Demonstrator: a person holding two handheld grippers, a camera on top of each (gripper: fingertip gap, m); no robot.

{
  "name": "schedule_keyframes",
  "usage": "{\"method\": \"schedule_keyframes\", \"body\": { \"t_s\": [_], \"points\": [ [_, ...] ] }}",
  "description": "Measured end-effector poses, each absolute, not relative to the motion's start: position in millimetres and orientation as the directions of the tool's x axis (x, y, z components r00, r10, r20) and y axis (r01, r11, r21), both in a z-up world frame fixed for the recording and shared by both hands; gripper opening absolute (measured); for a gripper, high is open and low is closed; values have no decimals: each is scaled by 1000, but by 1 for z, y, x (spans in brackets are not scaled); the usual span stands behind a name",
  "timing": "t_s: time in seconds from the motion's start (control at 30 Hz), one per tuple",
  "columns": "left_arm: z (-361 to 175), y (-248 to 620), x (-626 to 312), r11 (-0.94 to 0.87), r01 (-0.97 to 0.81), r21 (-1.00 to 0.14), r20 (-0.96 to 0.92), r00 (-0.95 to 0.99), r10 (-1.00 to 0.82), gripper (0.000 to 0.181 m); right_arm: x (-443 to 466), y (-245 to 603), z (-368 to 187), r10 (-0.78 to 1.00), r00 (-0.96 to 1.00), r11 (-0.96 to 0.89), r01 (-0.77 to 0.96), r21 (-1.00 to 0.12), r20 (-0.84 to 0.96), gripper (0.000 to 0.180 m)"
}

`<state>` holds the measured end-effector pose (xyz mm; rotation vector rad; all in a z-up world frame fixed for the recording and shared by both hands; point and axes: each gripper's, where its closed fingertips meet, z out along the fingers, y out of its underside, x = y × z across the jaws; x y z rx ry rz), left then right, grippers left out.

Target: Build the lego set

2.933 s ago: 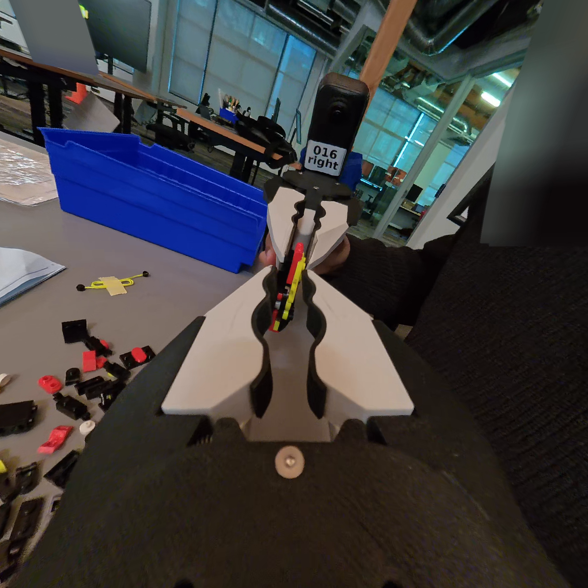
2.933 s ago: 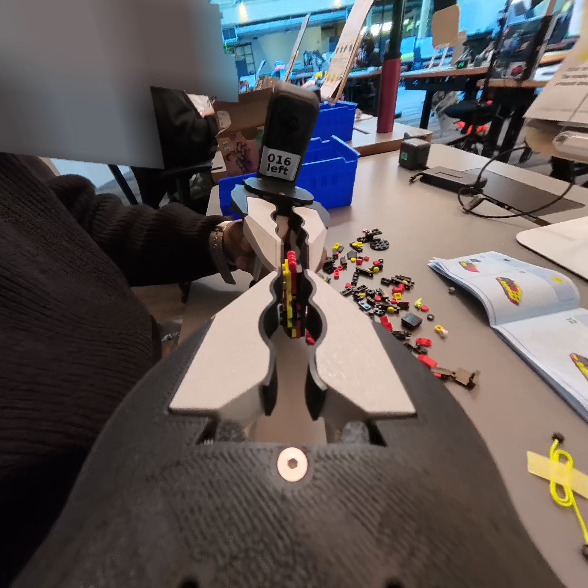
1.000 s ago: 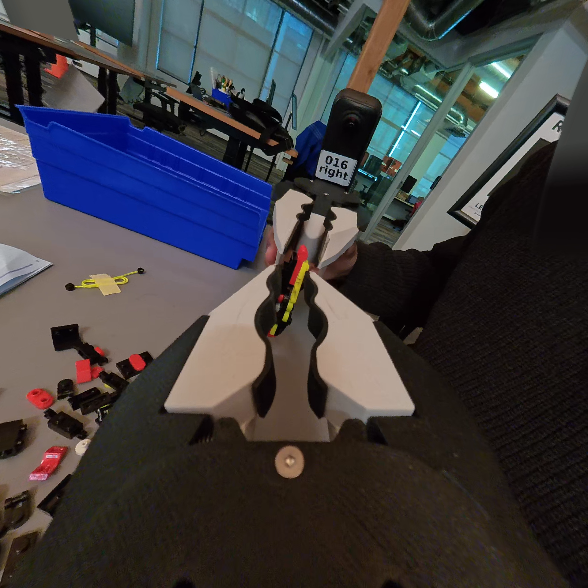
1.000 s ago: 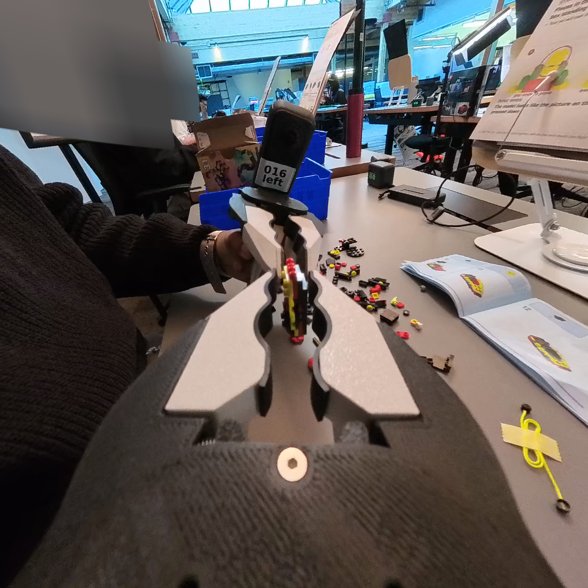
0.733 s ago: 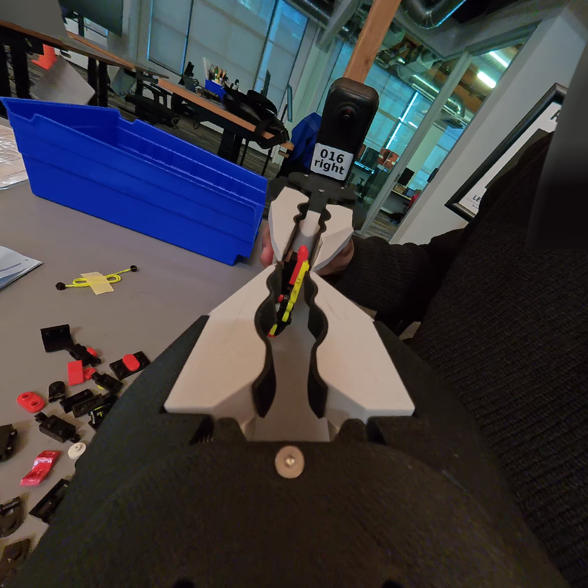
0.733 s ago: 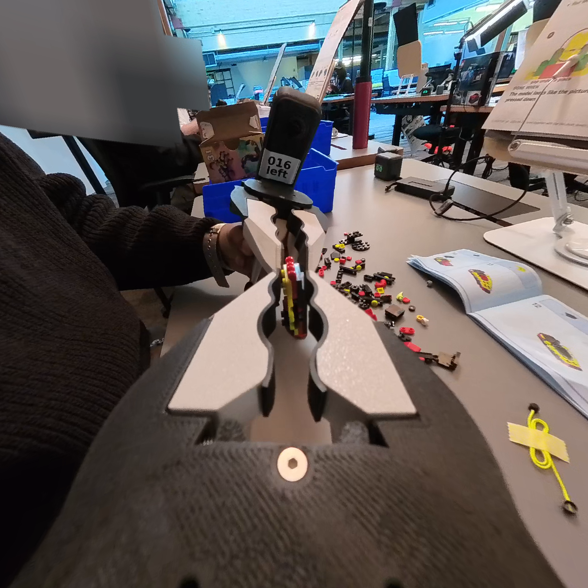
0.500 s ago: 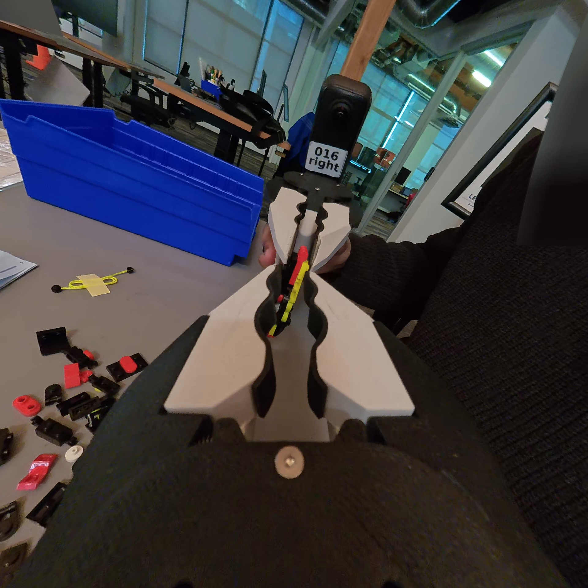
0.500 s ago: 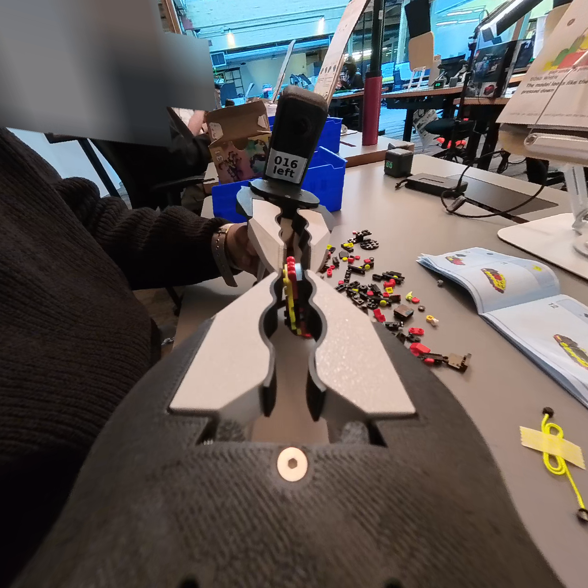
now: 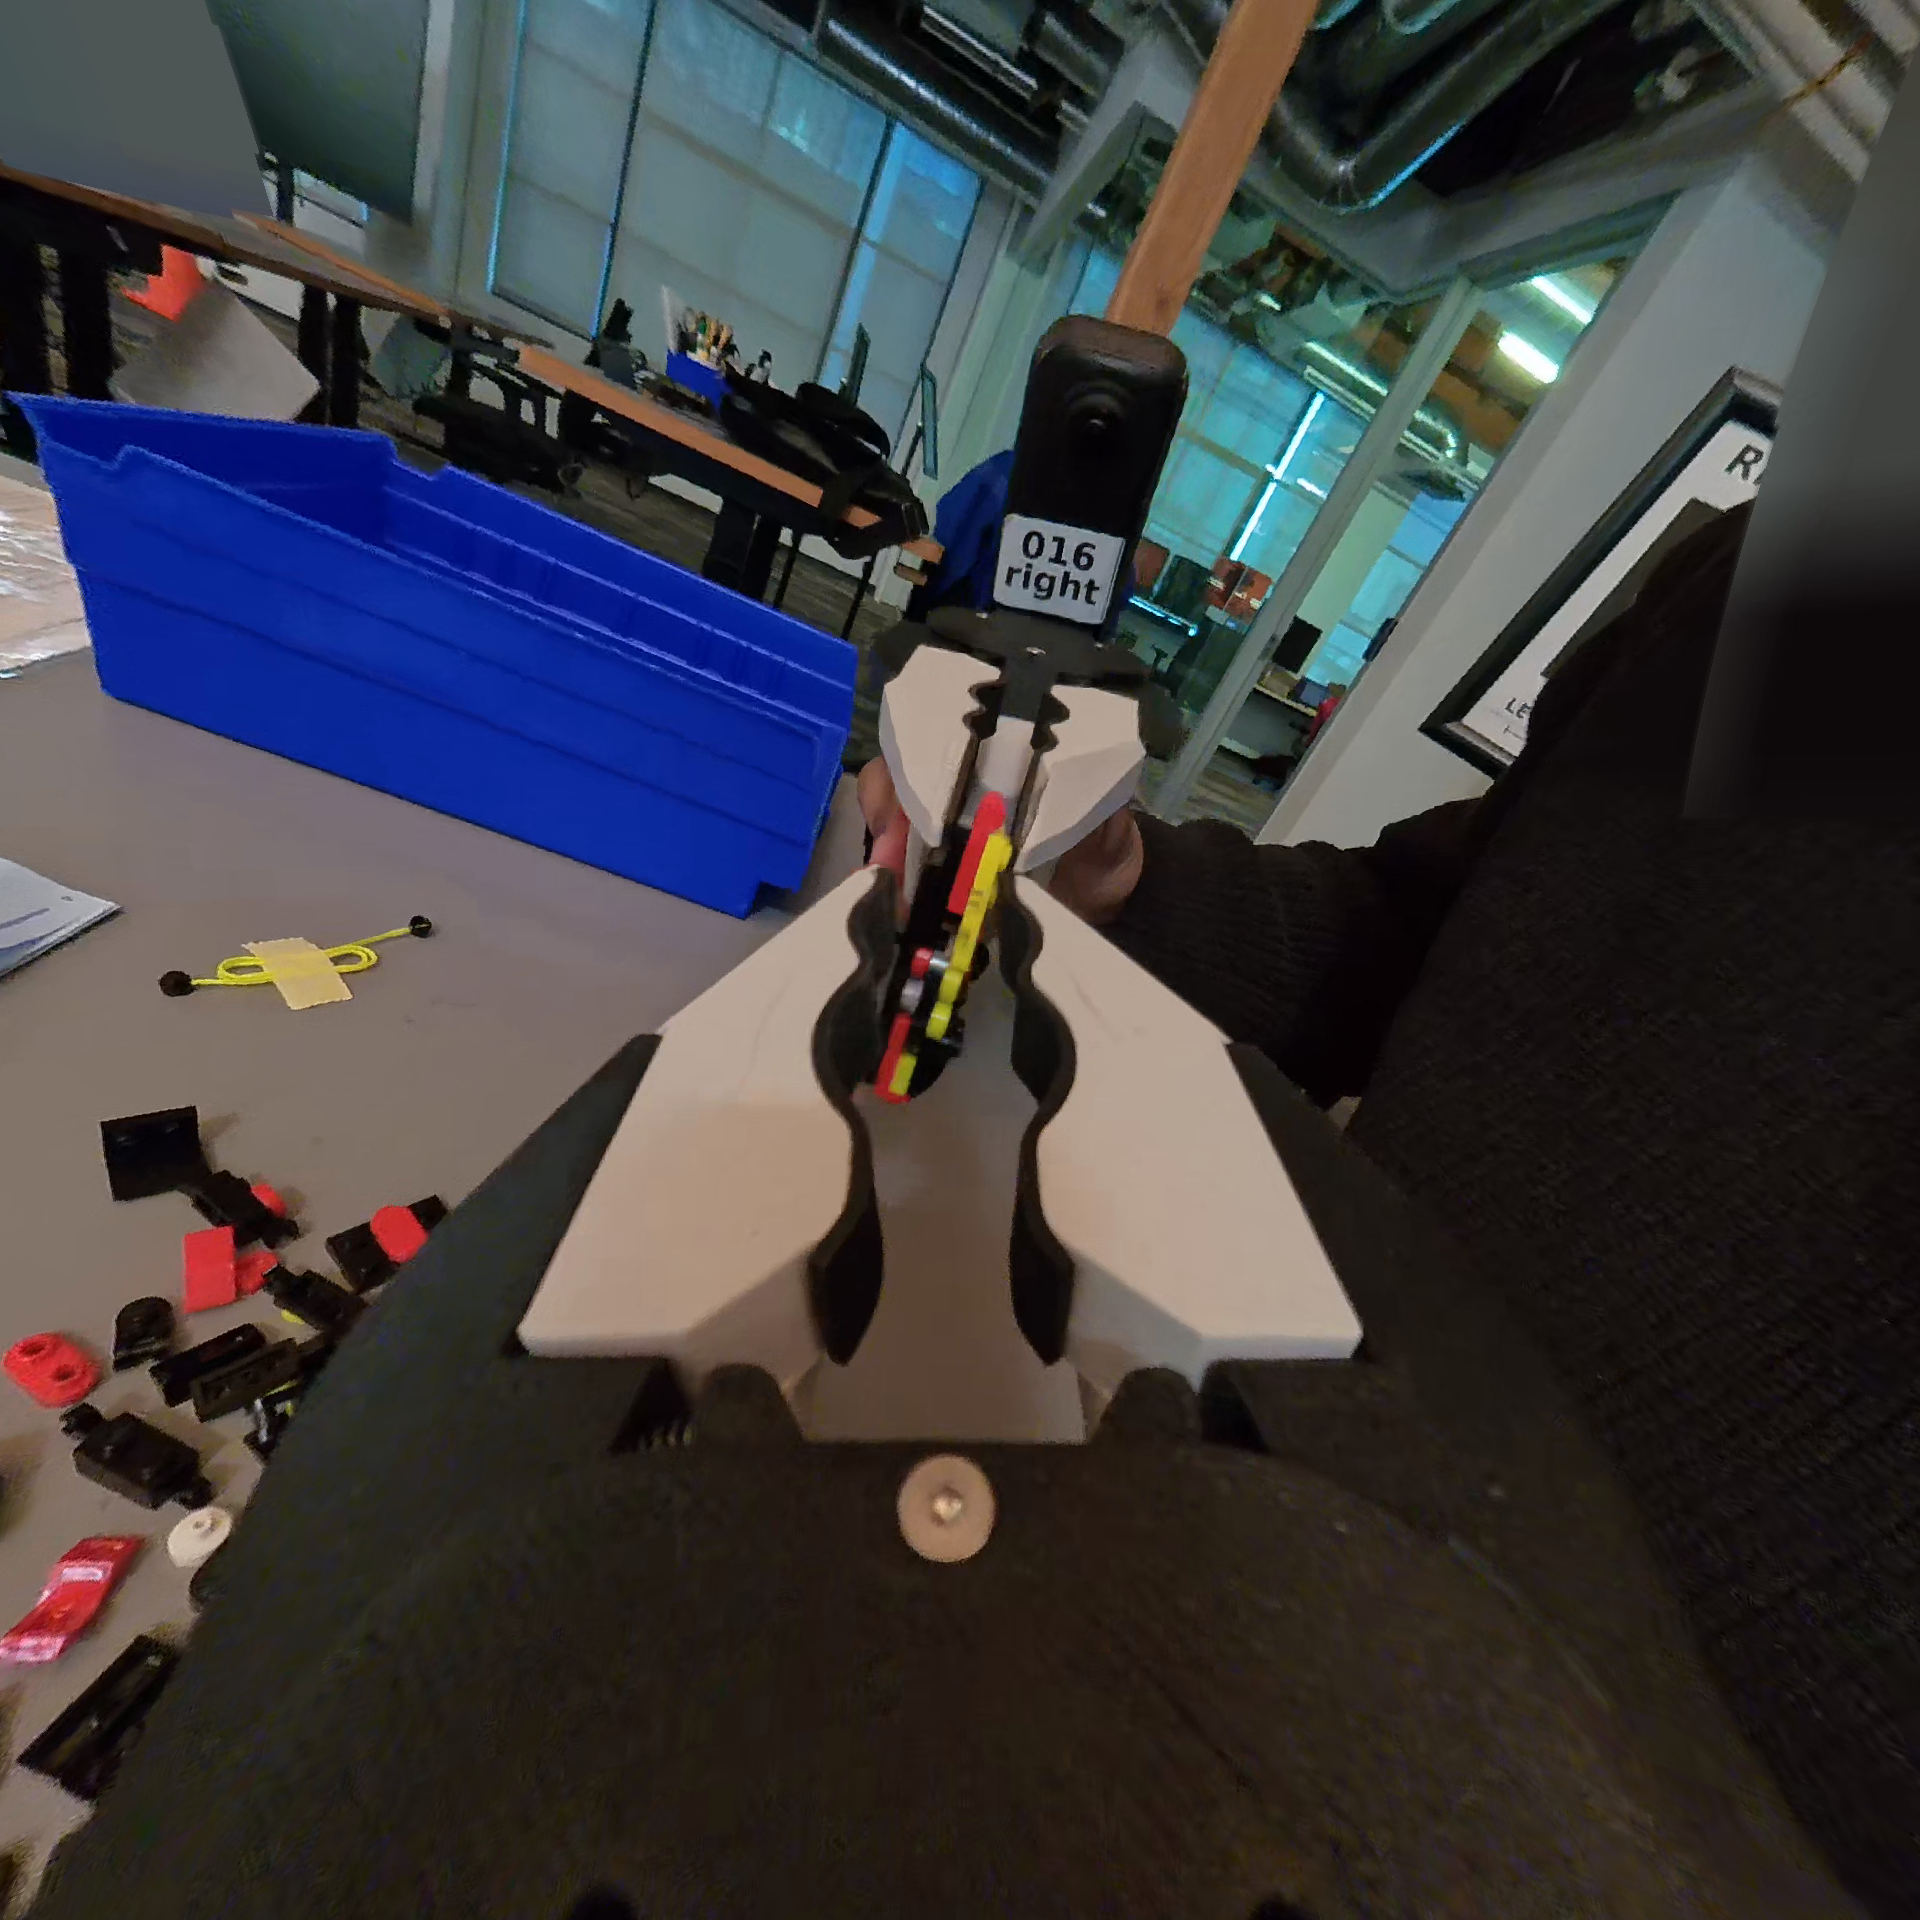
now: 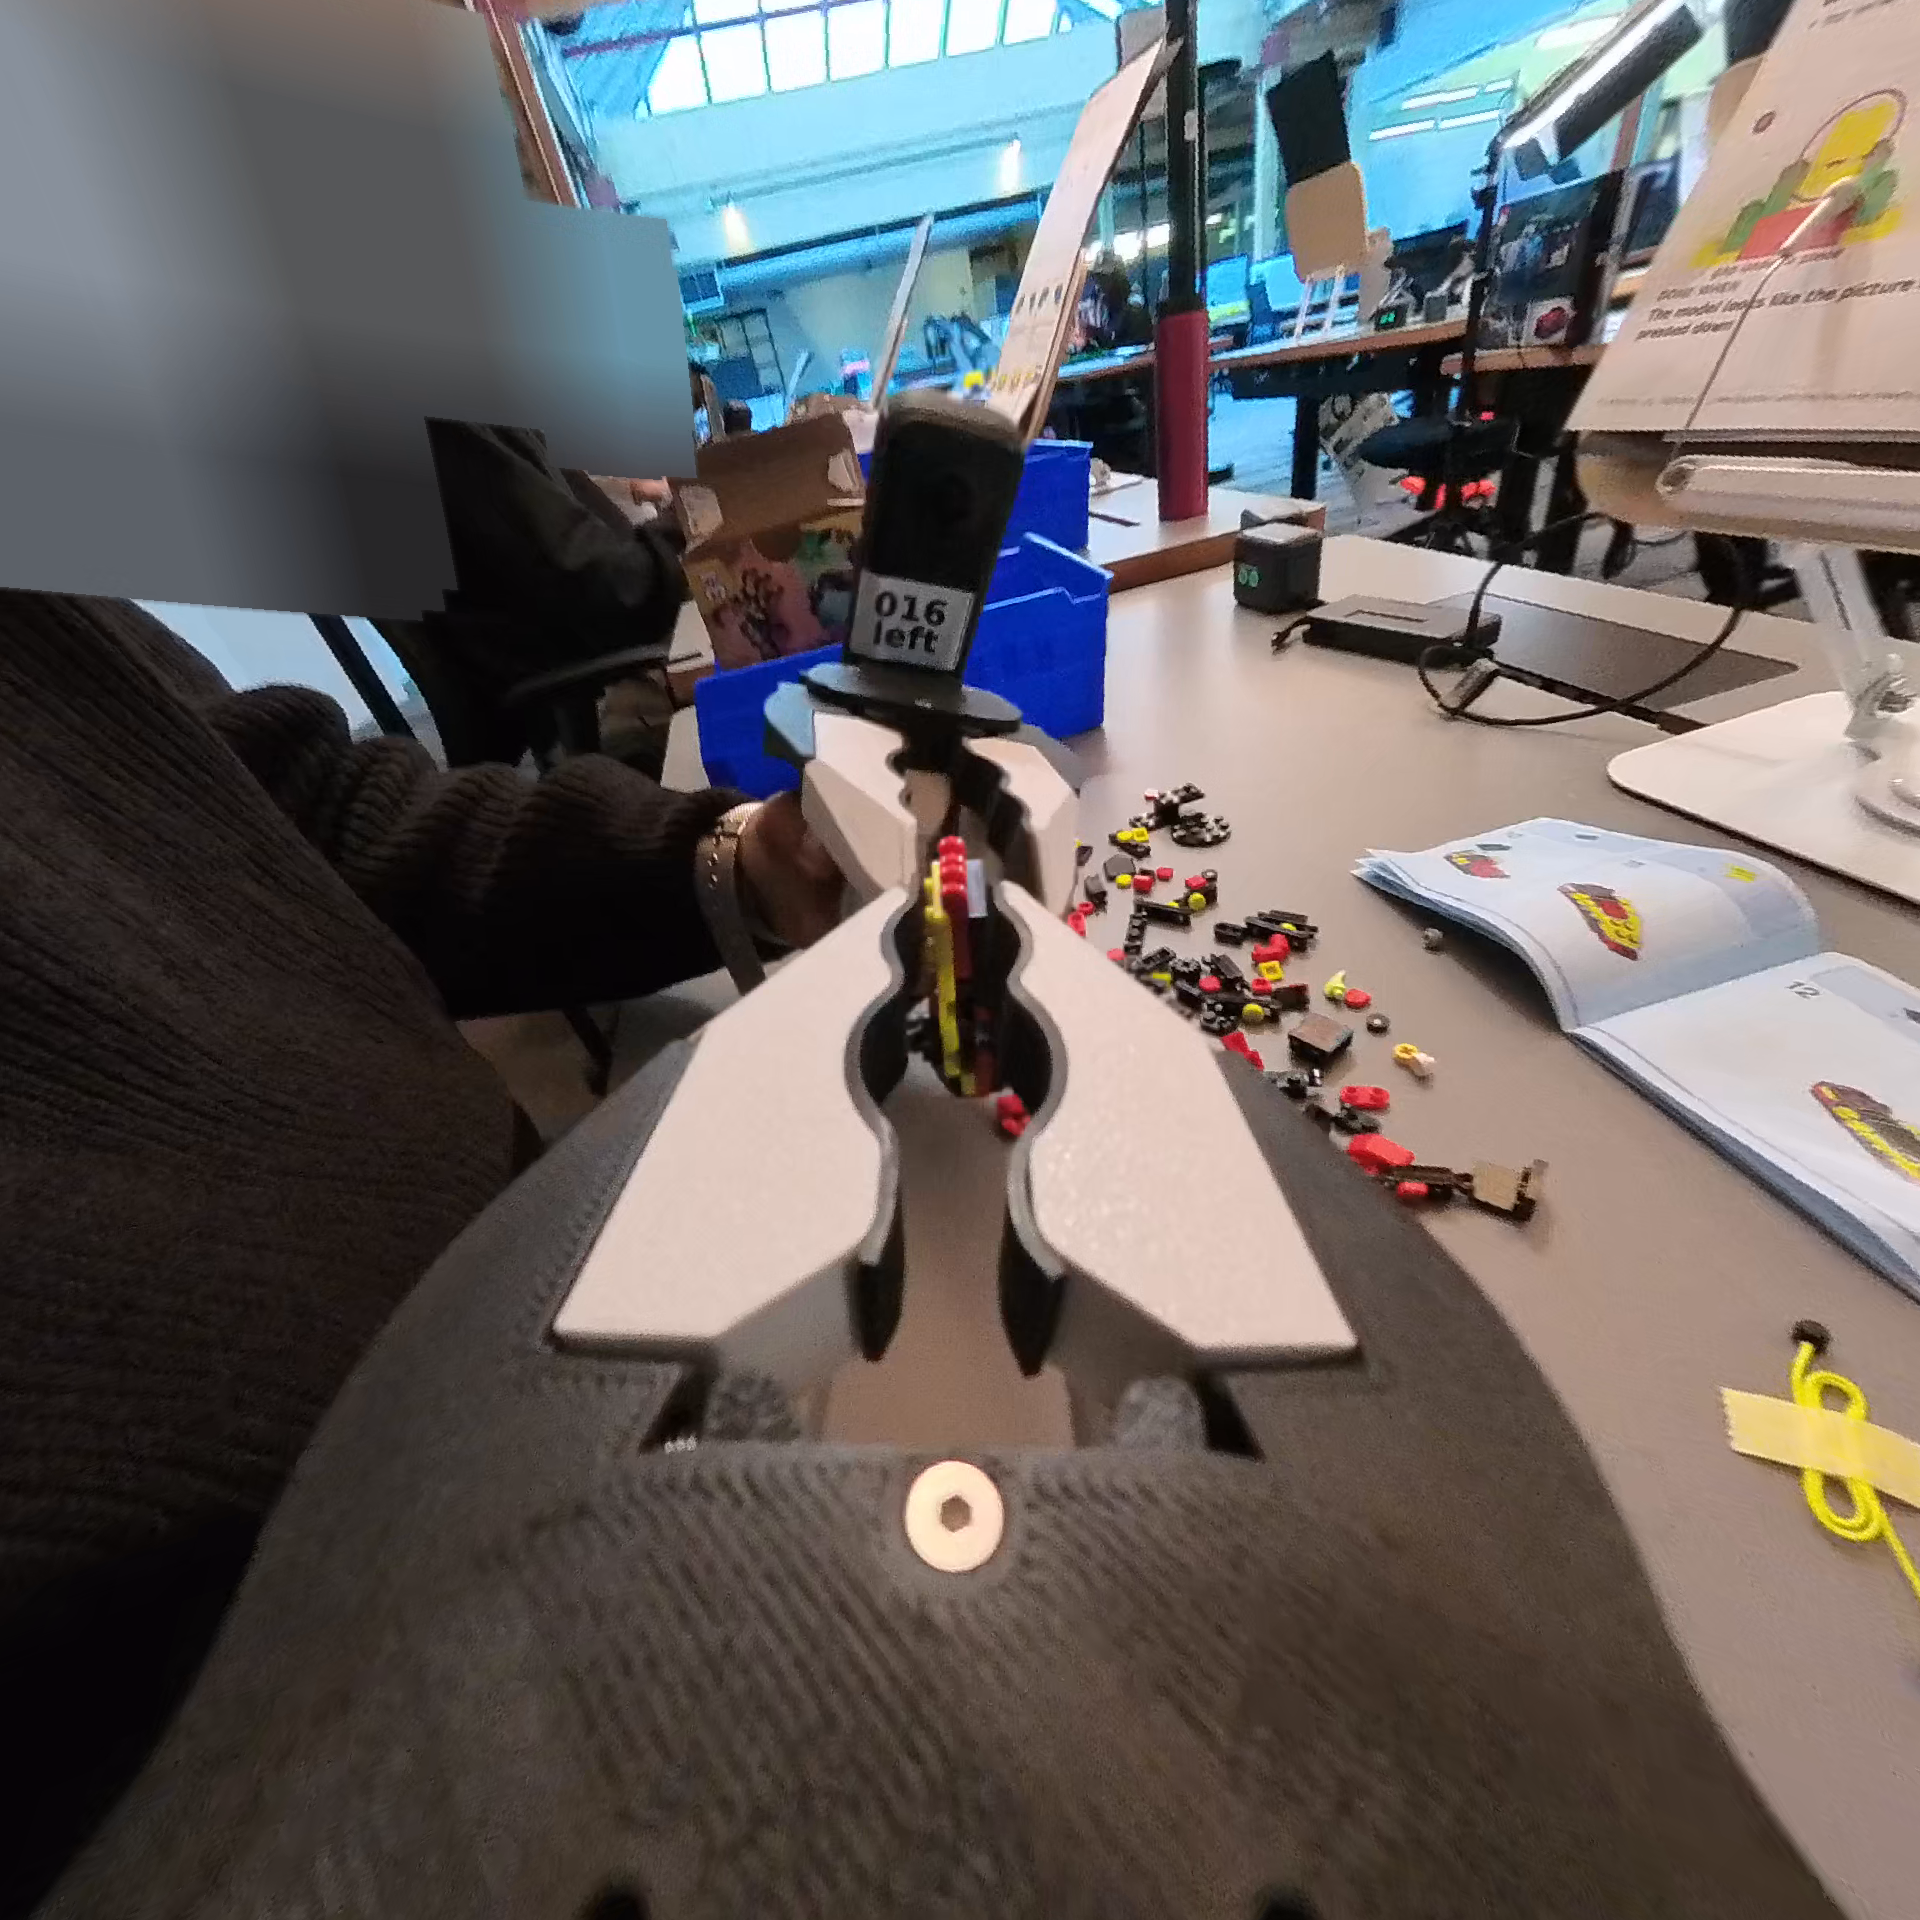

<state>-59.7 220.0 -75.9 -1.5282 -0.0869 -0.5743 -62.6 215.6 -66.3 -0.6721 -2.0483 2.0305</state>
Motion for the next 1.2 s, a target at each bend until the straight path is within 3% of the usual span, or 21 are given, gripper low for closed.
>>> {"method": "schedule_keyframes", "body": {
  "t_s": [0.23,0.53,1.2],
  "points": [
    [-75,217,-67,-39,422,-906,416,865,-281,20,-65,220,-61,411,-871,-126,239,-963,-270,9],
    [-77,213,-59,-78,467,-881,463,815,-349,11,-64,213,-65,396,-874,-111,259,-959,-282,9],
    [-77,214,-54,-83,470,-879,465,804,-370,19,-58,209,-63,368,-895,-98,234,-967,-253,9]
  ]
}}
